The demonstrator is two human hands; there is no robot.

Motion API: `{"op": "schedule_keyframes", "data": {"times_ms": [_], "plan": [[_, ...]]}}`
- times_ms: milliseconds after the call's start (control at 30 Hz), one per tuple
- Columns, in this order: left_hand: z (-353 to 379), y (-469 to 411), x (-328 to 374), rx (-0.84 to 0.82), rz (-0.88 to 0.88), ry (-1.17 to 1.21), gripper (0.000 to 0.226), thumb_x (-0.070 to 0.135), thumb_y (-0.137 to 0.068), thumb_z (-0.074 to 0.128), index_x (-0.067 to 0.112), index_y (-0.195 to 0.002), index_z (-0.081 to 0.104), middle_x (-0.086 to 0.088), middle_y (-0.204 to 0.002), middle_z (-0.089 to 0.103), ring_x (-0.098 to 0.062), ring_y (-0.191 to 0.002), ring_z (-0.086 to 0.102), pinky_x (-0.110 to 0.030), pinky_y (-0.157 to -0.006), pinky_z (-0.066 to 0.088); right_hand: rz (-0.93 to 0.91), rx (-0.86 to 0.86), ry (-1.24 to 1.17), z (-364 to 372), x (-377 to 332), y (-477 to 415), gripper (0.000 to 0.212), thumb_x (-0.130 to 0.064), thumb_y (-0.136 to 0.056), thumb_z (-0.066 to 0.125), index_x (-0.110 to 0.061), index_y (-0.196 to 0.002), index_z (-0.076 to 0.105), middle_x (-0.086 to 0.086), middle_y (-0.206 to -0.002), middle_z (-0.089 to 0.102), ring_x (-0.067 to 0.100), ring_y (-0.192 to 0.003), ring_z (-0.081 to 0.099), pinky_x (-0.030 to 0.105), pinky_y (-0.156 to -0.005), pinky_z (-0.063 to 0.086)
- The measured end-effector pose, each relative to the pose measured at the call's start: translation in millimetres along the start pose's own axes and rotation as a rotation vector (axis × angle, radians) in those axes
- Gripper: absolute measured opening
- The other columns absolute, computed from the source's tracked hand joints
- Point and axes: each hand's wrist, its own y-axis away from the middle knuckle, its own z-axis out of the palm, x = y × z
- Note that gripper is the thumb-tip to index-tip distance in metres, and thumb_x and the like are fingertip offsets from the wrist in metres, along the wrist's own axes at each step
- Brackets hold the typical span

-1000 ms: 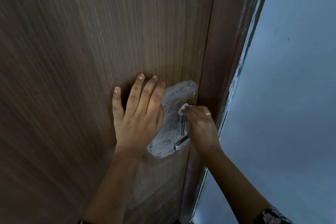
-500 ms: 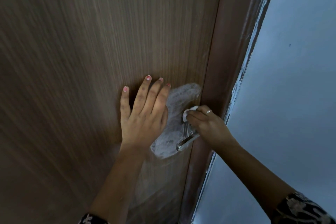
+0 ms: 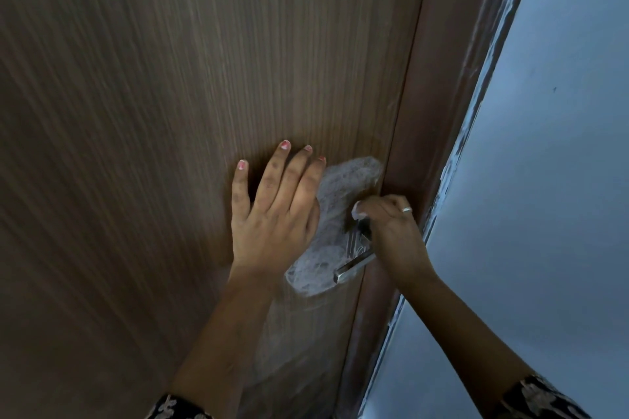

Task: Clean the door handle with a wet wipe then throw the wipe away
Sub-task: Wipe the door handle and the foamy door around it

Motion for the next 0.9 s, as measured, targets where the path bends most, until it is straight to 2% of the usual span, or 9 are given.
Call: {"op": "schedule_keyframes", "data": {"times_ms": [133, 267, 367, 433, 533, 667, 733, 800, 900], "plan": [[0, 0, 0, -0.002, 0.003, -0.003, 0.043, 0.027, -0.090, 0.059, 0.021, -0.133, 0.052, 0.005, -0.132, 0.061, -0.017, -0.134, 0.043, -0.049, -0.116, 0.015, 0.198, 0.090, -0.053, -1, -3, -7, 0.031, 0.007, -0.073, 0.063, -0.015, -0.093, 0.069, 0.003, -0.098, 0.070, 0.028, -0.096, 0.056, 0.035, -0.084, 0.047], [0, -1, 1, 0.003, 0.004, -0.011, 0.043, 0.027, -0.090, 0.058, 0.021, -0.132, 0.052, 0.005, -0.131, 0.062, -0.016, -0.133, 0.043, -0.049, -0.116, 0.014, 0.039, 0.006, 0.041, -4, -17, 2, 0.037, -0.015, -0.083, 0.033, -0.014, -0.094, 0.068, 0.004, -0.101, 0.069, 0.030, -0.096, 0.056, 0.026, -0.077, 0.042], [-1, -1, 1, 0.002, 0.004, -0.013, 0.043, 0.027, -0.090, 0.059, 0.021, -0.132, 0.053, 0.005, -0.131, 0.062, -0.016, -0.133, 0.043, -0.049, -0.115, 0.014, -0.012, -0.016, 0.076, -10, -10, 0, 0.023, -0.008, -0.082, 0.051, -0.012, -0.096, 0.069, 0.006, -0.101, 0.070, 0.031, -0.096, 0.058, 0.030, -0.076, 0.049], [-1, -1, 0, -0.002, 0.005, -0.014, 0.044, 0.027, -0.089, 0.059, 0.021, -0.132, 0.053, 0.005, -0.131, 0.062, -0.017, -0.133, 0.043, -0.049, -0.115, 0.014, 0.075, 0.017, 0.032, -10, -4, -3, 0.022, 0.000, -0.075, 0.066, -0.010, -0.094, 0.070, 0.008, -0.097, 0.072, 0.029, -0.093, 0.062, 0.029, -0.082, 0.047], [-2, -1, 0, -0.003, 0.010, -0.013, 0.043, 0.027, -0.089, 0.059, 0.020, -0.132, 0.053, 0.004, -0.131, 0.062, -0.017, -0.133, 0.043, -0.049, -0.116, 0.014, 0.192, 0.003, -0.006, -5, -4, -5, 0.027, -0.003, -0.077, 0.069, -0.012, -0.103, 0.068, 0.006, -0.103, 0.071, 0.024, -0.095, 0.065, 0.029, -0.086, 0.050], [-1, -1, 0, 0.004, 0.009, -0.015, 0.042, 0.027, -0.090, 0.059, 0.020, -0.131, 0.053, 0.004, -0.130, 0.063, -0.017, -0.132, 0.044, -0.049, -0.115, 0.015, 0.474, 0.006, -0.127, 8, -1, 2, 0.023, -0.005, -0.090, 0.053, -0.009, -0.110, 0.064, 0.012, -0.100, 0.071, 0.024, -0.083, 0.066, 0.028, -0.070, 0.052], [-1, -1, 0, 0.009, 0.007, -0.011, 0.042, 0.027, -0.090, 0.058, 0.020, -0.131, 0.053, 0.004, -0.130, 0.063, -0.017, -0.132, 0.044, -0.049, -0.114, 0.016, 0.586, 0.011, -0.275, 11, 2, 8, 0.022, -0.003, -0.092, 0.049, -0.008, -0.103, 0.067, 0.009, -0.093, 0.070, 0.016, -0.076, 0.058, 0.014, -0.061, 0.042], [-1, 0, 1, 0.013, 0.008, -0.013, 0.042, 0.027, -0.090, 0.058, 0.020, -0.131, 0.053, 0.004, -0.130, 0.062, -0.017, -0.132, 0.045, -0.049, -0.114, 0.016, 0.575, -0.016, -0.314, 11, 7, 10, 0.021, -0.001, -0.090, 0.050, -0.013, -0.088, 0.067, 0.000, -0.080, 0.064, 0.012, -0.071, 0.055, 0.003, -0.052, 0.033], [0, 0, 1, 0.010, 0.003, -0.008, 0.042, 0.027, -0.091, 0.057, 0.020, -0.132, 0.053, 0.004, -0.130, 0.062, -0.017, -0.132, 0.044, -0.048, -0.116, 0.015, 0.577, -0.175, -0.243, 7, 12, 3, 0.025, -0.003, -0.090, 0.050, -0.015, -0.072, 0.062, -0.003, -0.066, 0.056, 0.008, -0.053, 0.044, 0.012, -0.047, 0.027]]}}
